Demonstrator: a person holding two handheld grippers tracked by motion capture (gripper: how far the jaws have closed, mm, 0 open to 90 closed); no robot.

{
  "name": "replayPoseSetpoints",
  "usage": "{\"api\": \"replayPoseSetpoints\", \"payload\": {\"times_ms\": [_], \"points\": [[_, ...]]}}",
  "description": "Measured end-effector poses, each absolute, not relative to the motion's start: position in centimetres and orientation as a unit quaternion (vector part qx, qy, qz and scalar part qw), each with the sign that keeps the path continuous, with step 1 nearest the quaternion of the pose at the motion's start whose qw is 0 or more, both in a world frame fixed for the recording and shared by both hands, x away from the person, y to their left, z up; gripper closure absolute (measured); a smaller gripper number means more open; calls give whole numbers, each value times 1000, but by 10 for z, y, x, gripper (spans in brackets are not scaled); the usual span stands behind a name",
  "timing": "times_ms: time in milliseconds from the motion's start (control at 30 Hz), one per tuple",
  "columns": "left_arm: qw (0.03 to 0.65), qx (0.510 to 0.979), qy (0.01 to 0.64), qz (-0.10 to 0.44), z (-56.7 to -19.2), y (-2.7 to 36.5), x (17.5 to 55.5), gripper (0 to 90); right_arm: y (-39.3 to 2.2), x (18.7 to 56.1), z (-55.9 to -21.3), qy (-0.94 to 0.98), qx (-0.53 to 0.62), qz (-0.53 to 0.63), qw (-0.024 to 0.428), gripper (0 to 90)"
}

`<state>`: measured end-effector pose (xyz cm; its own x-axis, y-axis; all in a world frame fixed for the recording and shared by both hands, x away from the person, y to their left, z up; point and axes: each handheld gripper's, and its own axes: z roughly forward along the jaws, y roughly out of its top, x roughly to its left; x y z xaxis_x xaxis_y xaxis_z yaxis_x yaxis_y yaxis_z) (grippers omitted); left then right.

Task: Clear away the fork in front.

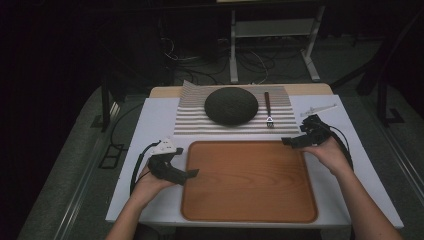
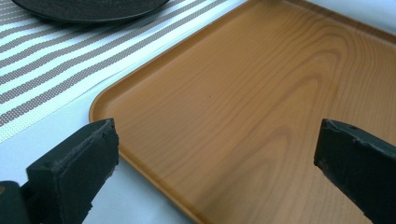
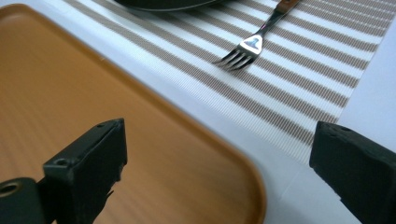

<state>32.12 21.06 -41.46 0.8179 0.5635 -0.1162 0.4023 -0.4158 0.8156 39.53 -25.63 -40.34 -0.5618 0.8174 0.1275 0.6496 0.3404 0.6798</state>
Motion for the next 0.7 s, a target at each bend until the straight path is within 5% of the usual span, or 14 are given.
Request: {"api": "replayPoseSetpoints", "payload": {"times_ms": [700], "points": [[461,834,288,92,-413,212,320,0,-234,459,-403,812,489,298,114,334]]}}
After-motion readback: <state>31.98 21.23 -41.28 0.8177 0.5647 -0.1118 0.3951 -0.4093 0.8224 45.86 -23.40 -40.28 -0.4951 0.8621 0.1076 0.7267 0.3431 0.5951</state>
